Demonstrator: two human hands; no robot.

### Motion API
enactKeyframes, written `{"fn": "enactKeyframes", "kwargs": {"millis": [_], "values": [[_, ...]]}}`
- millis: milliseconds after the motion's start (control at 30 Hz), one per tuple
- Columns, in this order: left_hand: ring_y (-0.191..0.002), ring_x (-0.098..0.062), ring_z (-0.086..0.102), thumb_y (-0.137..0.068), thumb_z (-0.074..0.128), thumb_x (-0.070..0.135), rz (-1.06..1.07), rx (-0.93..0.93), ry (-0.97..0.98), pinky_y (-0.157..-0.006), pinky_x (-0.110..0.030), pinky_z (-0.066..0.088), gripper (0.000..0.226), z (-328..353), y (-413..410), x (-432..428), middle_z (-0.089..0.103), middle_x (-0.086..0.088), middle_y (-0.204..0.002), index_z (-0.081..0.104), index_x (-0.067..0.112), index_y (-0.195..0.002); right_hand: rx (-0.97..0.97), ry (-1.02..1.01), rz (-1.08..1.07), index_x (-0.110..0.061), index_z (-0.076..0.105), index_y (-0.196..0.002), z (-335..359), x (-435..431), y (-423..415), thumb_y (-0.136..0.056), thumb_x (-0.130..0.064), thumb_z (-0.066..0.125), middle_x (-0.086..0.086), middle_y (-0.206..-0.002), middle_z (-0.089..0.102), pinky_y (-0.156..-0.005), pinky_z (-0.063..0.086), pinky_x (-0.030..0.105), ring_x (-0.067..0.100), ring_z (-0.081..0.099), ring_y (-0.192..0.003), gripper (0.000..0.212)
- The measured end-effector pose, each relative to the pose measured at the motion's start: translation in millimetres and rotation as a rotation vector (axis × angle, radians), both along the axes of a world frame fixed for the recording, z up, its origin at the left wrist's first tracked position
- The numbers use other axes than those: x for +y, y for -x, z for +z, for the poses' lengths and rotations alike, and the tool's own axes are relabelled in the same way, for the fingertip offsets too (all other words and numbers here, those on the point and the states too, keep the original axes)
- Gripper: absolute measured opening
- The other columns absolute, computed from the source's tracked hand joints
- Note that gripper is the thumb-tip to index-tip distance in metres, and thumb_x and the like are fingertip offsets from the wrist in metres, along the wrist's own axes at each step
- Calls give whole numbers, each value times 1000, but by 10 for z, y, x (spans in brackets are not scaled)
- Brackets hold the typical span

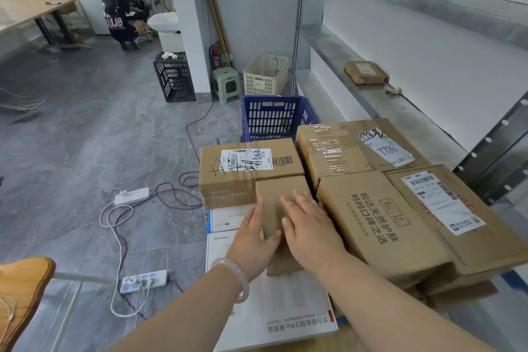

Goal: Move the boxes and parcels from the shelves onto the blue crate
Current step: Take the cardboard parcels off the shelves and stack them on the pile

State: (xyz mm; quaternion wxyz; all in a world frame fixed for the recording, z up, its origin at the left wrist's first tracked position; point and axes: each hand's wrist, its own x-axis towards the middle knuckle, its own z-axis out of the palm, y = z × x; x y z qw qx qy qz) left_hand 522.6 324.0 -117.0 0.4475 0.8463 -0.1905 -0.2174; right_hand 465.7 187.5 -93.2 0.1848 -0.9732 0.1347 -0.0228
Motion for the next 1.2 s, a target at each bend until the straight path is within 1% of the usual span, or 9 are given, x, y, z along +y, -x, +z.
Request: {"fn": "enactKeyframes", "kwargs": {"millis": [100, 200, 367, 633, 733, 867, 1033, 1133, 1200], "values": [[-149, -6, 8, -93, 57, 31, -34, -3, -21, -117, -21, 11, 79, 9, 14, -14, 11, 6, -163, 7, 33, -155, -14, -119, -24, -32, 24, -154, 52, 3, 32, -102, -47, 32, -4, -163, 12, -121, 7, 34, 13, 5, -150, 55], [-149, -5, 1, -91, 59, 32, -61, 10, -30, -110, -15, 6, 85, 30, 30, -47, 3, 6, -164, 5, 28, -157, 7, -158, -17, -34, 19, -155, 96, 11, 60, -101, -52, 30, -5, -163, 11, -121, 7, 33, 13, 4, -150, 58], [-150, -8, 2, -90, 63, 33, -66, -4, -55, -112, -16, 8, 90, 50, 36, -90, -1, 3, -164, 3, 25, -156, 14, -183, -14, -36, 16, -155, 131, 26, 80, -100, -54, 29, -6, -164, 10, -122, 6, 34, 12, 3, -150, 59], [-149, -10, 8, -88, 66, 32, -43, 22, -35, -117, -21, 12, 92, 96, 80, -84, 3, 3, -164, 4, 25, -157, 15, -193, -3, -35, 17, -155, 147, 17, 133, -100, -53, 31, -4, -164, 10, -122, 7, 35, 13, 4, -150, 59], [-149, -11, 11, -89, 64, 30, -33, 43, -34, -120, -30, 17, 90, 116, 92, -74, 6, 5, -164, 5, 26, -157, 59, -174, 0, -34, 16, -155, 152, 16, 148, -101, -53, 29, -4, -164, 7, -122, 6, 36, 14, 1, -150, 60], [-146, -10, 21, -87, 61, 25, 9, 81, -16, -118, -33, 27, 87, 154, 137, -24, 16, 7, -162, 9, 28, -156, 131, -132, 22, -29, 19, -155, 113, 32, 159, -101, -53, 27, -2, -164, 11, -122, 3, 38, 14, 0, -150, 60], [-143, -10, 28, -85, 58, 19, 57, 106, -6, -117, -33, 28, 84, 166, 196, 144, 26, 7, -157, 12, 27, -156, 166, -66, 77, -28, 22, -155, 88, 163, 144, -101, -54, 23, -3, -164, 10, -122, -3, 37, 13, -3, -150, 60], [-142, -10, 29, -83, 58, 23, 103, 101, -2, -117, -33, 28, 84, 165, 206, 272, 28, 7, -156, 15, 26, -156, 169, -64, 109, -29, 24, -154, 87, 284, 111, -101, -55, 23, -3, -164, 9, -121, -3, 36, 13, -3, -150, 59], [-143, -11, 28, -87, 59, 19, 132, 95, 8, -117, -34, 28, 81, 156, 213, 362, 29, 6, -156, 16, 25, -155, 171, -59, 139, -29, 25, -154, 88, 366, 87, -101, -55, 23, -2, -164, 9, -121, -4, 34, 13, -3, -150, 59]]}}
